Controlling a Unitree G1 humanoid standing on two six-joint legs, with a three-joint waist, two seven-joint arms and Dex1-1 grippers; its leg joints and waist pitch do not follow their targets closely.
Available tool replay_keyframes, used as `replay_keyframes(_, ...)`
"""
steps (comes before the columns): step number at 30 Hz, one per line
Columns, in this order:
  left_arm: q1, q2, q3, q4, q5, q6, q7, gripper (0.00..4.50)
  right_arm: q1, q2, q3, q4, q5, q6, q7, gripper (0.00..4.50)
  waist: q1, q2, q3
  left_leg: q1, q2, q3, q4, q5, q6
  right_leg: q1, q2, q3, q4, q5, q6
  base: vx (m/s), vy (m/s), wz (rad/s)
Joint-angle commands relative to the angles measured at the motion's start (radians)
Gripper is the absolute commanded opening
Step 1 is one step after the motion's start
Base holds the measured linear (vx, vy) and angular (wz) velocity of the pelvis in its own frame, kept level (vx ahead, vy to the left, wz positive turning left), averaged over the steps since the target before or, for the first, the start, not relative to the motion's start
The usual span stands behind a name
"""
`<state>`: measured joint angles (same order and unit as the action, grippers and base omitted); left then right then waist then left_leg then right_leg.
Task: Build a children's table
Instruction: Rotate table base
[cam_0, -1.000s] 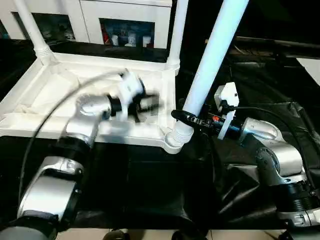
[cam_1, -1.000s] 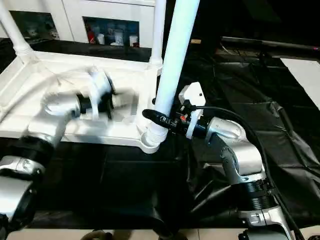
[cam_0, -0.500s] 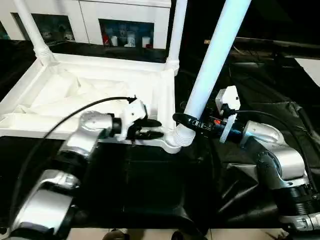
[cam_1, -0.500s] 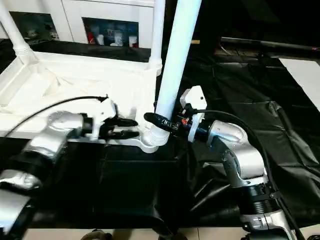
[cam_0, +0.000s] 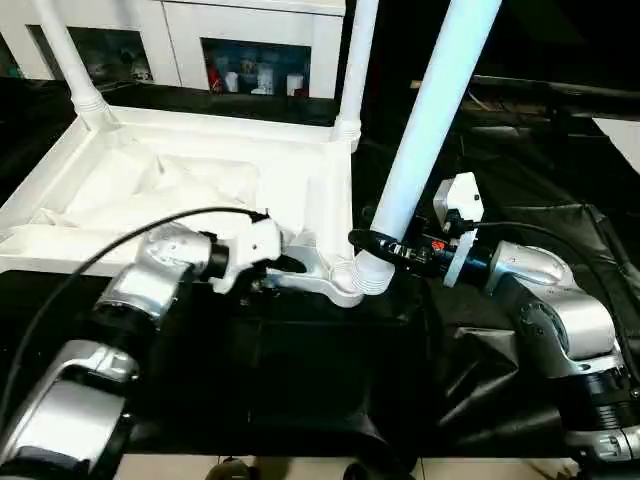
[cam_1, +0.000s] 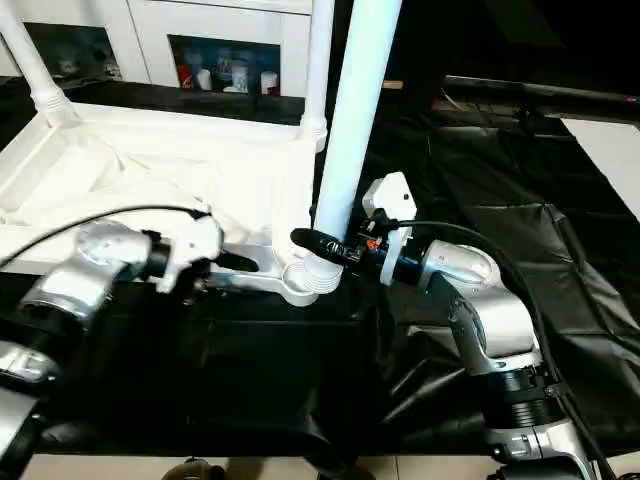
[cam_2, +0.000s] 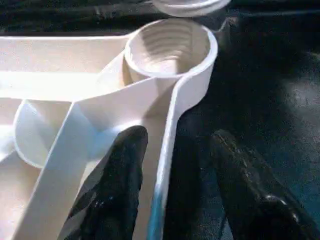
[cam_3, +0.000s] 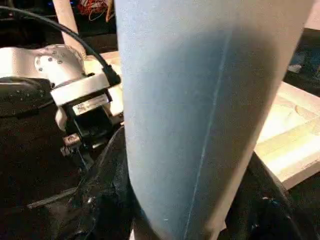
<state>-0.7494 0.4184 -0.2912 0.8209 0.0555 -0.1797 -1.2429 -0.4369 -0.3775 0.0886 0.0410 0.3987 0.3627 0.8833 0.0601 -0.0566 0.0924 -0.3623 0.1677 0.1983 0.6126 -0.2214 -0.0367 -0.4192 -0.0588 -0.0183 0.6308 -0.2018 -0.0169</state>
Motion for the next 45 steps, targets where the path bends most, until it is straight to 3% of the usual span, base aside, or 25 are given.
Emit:
replay_keyframes(1,-0.025,-0.008,-0.012,0.045,0.02,-0.009,0.012,2.36,0.002,-0.013,0.002,-0.033,0.002,0.007,0.009,1.81,0.001,0.005,-0.076,0.016,0.06,-0.021,-0.066,-0.002,0.075,0.065,-0.084,0.046,-0.051,0.072,-0.307,0.0,0.0,0.0)
replay_keyframes(2,-0.031,-0.009,-0.012,0.054,0.019,-0.008,0.009,2.36,0.003,-0.014,0.002,-0.034,0.002,0.008,0.01,1.81,0.002,0.009,-0.076,0.015,0.06,-0.022,-0.067,0.001,0.071,0.066,-0.085,0.046,-0.05,0.075,-0.307,0.0,0.0,0.0)
replay_keyframes(5,-0.046,-0.009,-0.015,0.072,0.012,-0.001,-0.014,2.36,0.006,-0.016,0.002,-0.04,0.002,0.009,0.01,1.81,0.001,0.007,-0.076,0.016,0.06,-0.023,-0.068,-0.001,0.065,0.067,-0.084,0.046,-0.049,0.087,-0.308,0.0,0.0,0.0)
replay_keyframes(7,-0.065,-0.011,-0.014,0.088,0.005,0.003,-0.048,2.19,0.013,-0.022,0.001,-0.049,0.005,0.012,0.009,1.81,0.001,0.015,-0.072,0.015,0.059,-0.022,-0.068,-0.003,0.065,0.065,-0.083,0.047,-0.051,0.096,-0.31,0.0,0.0,0.0)
replay_keyframes(8,-0.073,-0.012,-0.014,0.097,0.01,-0.003,-0.051,2.19,0.015,-0.023,0.0,-0.052,0.004,0.013,0.009,1.81,0.0,0.01,-0.073,0.016,0.059,-0.022,-0.068,-0.002,0.065,0.067,-0.082,0.046,-0.05,0.107,-0.312,0.0,0.0,0.0)
replay_keyframes(12,-0.103,-0.01,-0.025,0.146,0.035,-0.023,-0.069,1.83,0.021,-0.026,-0.002,-0.058,0.003,0.016,0.01,1.81,0.0,0.011,-0.072,0.015,0.059,-0.023,-0.069,-0.01,0.064,0.068,-0.083,0.046,-0.051,0.105,-0.316,0.0,0.0,0.0)
replay_keyframes(13,-0.118,-0.014,-0.021,0.17,0.033,-0.022,-0.075,1.78,0.023,-0.027,-0.003,-0.061,0.003,0.017,0.009,1.81,0.0,0.015,-0.072,0.015,0.058,-0.023,-0.068,-0.013,0.063,0.068,-0.083,0.046,-0.052,0.102,-0.316,0.0,0.0,0.0)
replay_keyframes(17,-0.144,-0.013,-0.024,0.201,0.052,-0.061,-0.043,1.48,0.028,-0.03,-0.005,-0.069,0.003,0.02,0.007,1.81,-0.001,0.013,-0.072,0.016,0.06,-0.024,-0.069,-0.015,0.064,0.07,-0.083,0.046,-0.05,0.12,-0.324,0.0,0.0,0.0)
replay_keyframes(28,-0.159,0.004,-0.086,0.258,0.136,-0.111,-0.06,0.53,0.032,-0.032,-0.001,-0.078,0.004,0.022,0.005,1.81,-0.002,0.014,-0.067,0.015,0.062,-0.025,-0.072,-0.043,0.05,0.069,-0.086,0.047,-0.057,0.075,-0.317,0.0,0.0,0.0)
replay_keyframes(33,-0.159,0.003,-0.076,0.267,0.135,-0.107,-0.049,0.12,0.03,-0.028,-0.004,-0.083,0.007,0.029,0.0,1.81,-0.003,0.012,-0.064,0.016,0.061,-0.024,-0.074,-0.055,0.047,0.068,-0.086,0.048,-0.06,0.061,-0.315,0.0,0.0,0.0)
replay_keyframes(39,-0.129,-0.006,-0.027,0.195,0.071,-0.043,-0.074,0.04,0.022,-0.019,-0.004,-0.078,0.005,0.037,-0.015,1.81,-0.005,0.013,-0.062,0.015,0.062,-0.025,-0.076,-0.051,0.042,0.067,-0.087,0.049,-0.058,0.06,-0.314,0.0,0.0,0.0)
replay_keyframes(45,0.011,-0.039,-0.006,0.02,0.022,0.062,-0.034,0.04,-0.031,0.042,-0.006,0.044,-0.076,0.018,-0.155,1.81,-0.016,0.015,-0.058,0.012,0.062,-0.022,-0.077,-0.028,0.046,0.065,-0.086,0.048,-0.057,0.074,-0.33,0.0,0.0,0.0)
